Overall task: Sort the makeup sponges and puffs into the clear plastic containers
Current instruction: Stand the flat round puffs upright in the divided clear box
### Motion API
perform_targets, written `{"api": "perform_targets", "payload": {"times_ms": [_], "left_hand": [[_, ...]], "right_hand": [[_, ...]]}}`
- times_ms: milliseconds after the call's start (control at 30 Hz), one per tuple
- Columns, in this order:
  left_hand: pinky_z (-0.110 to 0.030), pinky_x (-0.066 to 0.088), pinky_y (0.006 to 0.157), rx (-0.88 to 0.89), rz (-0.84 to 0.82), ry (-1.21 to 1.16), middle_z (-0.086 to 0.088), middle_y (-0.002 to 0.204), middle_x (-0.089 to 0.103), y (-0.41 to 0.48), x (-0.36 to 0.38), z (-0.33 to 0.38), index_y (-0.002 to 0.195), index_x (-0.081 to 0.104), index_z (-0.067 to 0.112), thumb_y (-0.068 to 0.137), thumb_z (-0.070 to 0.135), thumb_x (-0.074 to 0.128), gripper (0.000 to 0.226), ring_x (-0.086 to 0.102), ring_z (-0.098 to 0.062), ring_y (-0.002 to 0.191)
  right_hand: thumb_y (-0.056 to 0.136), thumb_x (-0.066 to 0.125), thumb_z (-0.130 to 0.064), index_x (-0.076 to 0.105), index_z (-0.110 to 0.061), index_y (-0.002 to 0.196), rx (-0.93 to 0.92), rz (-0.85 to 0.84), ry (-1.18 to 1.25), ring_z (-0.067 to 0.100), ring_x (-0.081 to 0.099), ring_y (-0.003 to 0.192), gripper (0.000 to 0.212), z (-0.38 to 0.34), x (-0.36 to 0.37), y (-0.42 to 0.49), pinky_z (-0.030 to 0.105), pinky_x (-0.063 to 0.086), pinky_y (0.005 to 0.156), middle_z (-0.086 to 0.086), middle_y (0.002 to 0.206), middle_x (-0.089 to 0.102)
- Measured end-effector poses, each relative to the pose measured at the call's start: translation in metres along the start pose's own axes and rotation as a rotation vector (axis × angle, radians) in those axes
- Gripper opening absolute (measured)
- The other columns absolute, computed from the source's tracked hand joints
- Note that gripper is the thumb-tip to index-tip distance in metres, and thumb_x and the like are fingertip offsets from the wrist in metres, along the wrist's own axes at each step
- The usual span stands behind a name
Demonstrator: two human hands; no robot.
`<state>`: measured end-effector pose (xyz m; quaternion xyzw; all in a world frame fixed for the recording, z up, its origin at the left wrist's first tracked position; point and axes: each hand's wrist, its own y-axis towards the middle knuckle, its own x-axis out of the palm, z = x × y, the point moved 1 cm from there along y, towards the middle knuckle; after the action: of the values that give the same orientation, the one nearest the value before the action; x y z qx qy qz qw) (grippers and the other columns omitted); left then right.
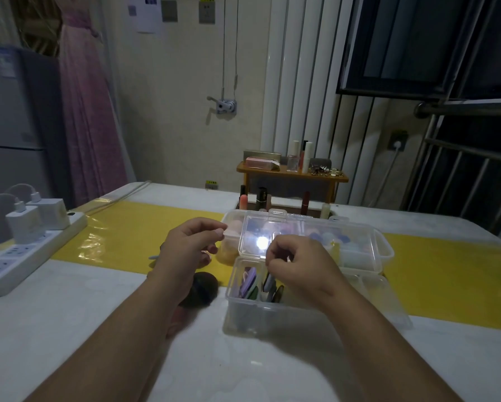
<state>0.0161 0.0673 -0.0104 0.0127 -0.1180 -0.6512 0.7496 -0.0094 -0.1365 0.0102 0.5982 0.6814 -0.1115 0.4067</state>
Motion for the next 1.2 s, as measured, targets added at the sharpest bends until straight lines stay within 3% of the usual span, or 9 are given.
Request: {"api": "perform_targets", "payload": {"times_ms": [233, 400, 500, 567, 633, 867, 1000, 1100, 1200], "left_hand": [[-0.042, 0.044, 0.070, -0.020, 0.046, -0.002, -0.012, 0.078, 0.062, -0.001, 0.000, 0.003, 0.074, 0.076, 0.016, 0.085, 0.000, 0.062, 0.024, 0.051, -0.025, 0.071], [-0.019, 0.043, 0.043, -0.014, 0.113, 0.092, -0.012, 0.080, 0.062, -0.002, 0.000, 0.008, 0.080, 0.072, 0.010, 0.087, -0.001, 0.060, 0.018, 0.050, -0.020, 0.065], [-0.018, 0.044, 0.049, 0.099, 0.177, 0.484, -0.001, 0.079, 0.066, 0.000, -0.007, 0.003, 0.082, 0.071, 0.019, 0.087, 0.004, 0.060, 0.020, 0.058, -0.014, 0.064], [-0.025, 0.043, 0.062, 0.162, 0.174, 0.931, 0.008, 0.086, 0.069, 0.000, -0.010, 0.000, 0.089, 0.072, 0.029, 0.084, 0.011, 0.059, 0.023, 0.061, -0.013, 0.077], [-0.027, 0.041, 0.069, 0.170, 0.143, 1.154, 0.009, 0.098, 0.070, 0.000, -0.011, -0.001, 0.097, 0.074, 0.034, 0.085, 0.017, 0.061, 0.024, 0.060, -0.016, 0.091], [-0.028, 0.051, 0.084, 0.109, 0.022, 1.404, 0.016, 0.114, 0.069, 0.001, -0.014, 0.000, 0.104, 0.074, 0.041, 0.078, 0.025, 0.065, 0.032, 0.061, -0.015, 0.107], [-0.029, 0.048, 0.086, 0.103, -0.054, 1.487, 0.013, 0.119, 0.067, 0.002, -0.015, -0.005, 0.112, 0.071, 0.040, 0.077, 0.033, 0.063, 0.037, 0.057, -0.020, 0.115], [-0.029, 0.048, 0.081, 0.074, -0.106, 1.543, 0.010, 0.106, 0.069, 0.004, -0.017, -0.011, 0.103, 0.073, 0.036, 0.073, 0.037, 0.060, 0.033, 0.051, -0.024, 0.109], [-0.026, 0.047, 0.073, 0.075, -0.143, 1.564, 0.008, 0.086, 0.055, 0.002, -0.015, -0.010, 0.096, 0.074, 0.029, 0.072, 0.035, 0.063, 0.027, 0.052, -0.020, 0.093]], "right_hand": [[0.079, 0.063, -0.026, 0.065, -0.034, 0.084, 0.044, -0.088, -0.100, 0.010, 0.061, 0.076, 0.010, 0.001, 0.002, 0.000, 0.038, 0.057, 0.075, -0.011, 0.079, 0.064], [0.080, 0.066, -0.028, 0.065, -0.031, 0.082, 0.062, -0.077, -0.136, 0.009, 0.062, 0.078, 0.004, 0.002, 0.004, 0.001, 0.039, 0.058, 0.077, -0.010, 0.080, 0.065], [0.082, 0.067, -0.029, 0.067, -0.031, 0.079, 0.082, -0.085, -0.173, 0.007, 0.062, 0.079, 0.004, 0.000, 0.003, 0.000, 0.037, 0.059, 0.078, -0.012, 0.080, 0.067], [0.084, 0.067, -0.029, 0.069, -0.031, 0.081, 0.099, -0.097, -0.220, 0.007, 0.062, 0.079, 0.004, -0.001, 0.002, 0.001, 0.036, 0.058, 0.079, -0.011, 0.081, 0.067], [0.085, 0.066, -0.027, 0.071, -0.031, 0.084, 0.118, -0.116, -0.283, 0.008, 0.062, 0.082, 0.007, -0.002, 0.002, 0.002, 0.036, 0.058, 0.080, -0.011, 0.083, 0.068], [0.086, 0.065, -0.014, 0.075, -0.031, 0.089, 0.155, -0.129, -0.300, 0.006, 0.062, 0.085, 0.020, 0.000, 0.002, 0.002, 0.033, 0.058, 0.083, -0.013, 0.090, 0.068], [0.086, 0.068, -0.013, 0.064, -0.037, 0.079, 0.140, -0.086, -0.227, 0.006, 0.060, 0.083, 0.026, 0.001, 0.001, 0.002, 0.028, 0.057, 0.080, -0.013, 0.089, 0.063], [0.087, 0.067, -0.015, 0.063, -0.037, 0.081, 0.095, 0.011, -0.107, 0.004, 0.057, 0.077, 0.023, 0.003, -0.010, 0.001, 0.019, 0.047, 0.068, -0.012, 0.084, 0.062], [0.089, 0.064, -0.012, 0.065, -0.030, 0.083, 0.070, 0.095, -0.019, 0.003, 0.054, 0.074, 0.020, 0.004, -0.021, 0.000, 0.017, 0.041, 0.065, -0.014, 0.080, 0.060]]}}
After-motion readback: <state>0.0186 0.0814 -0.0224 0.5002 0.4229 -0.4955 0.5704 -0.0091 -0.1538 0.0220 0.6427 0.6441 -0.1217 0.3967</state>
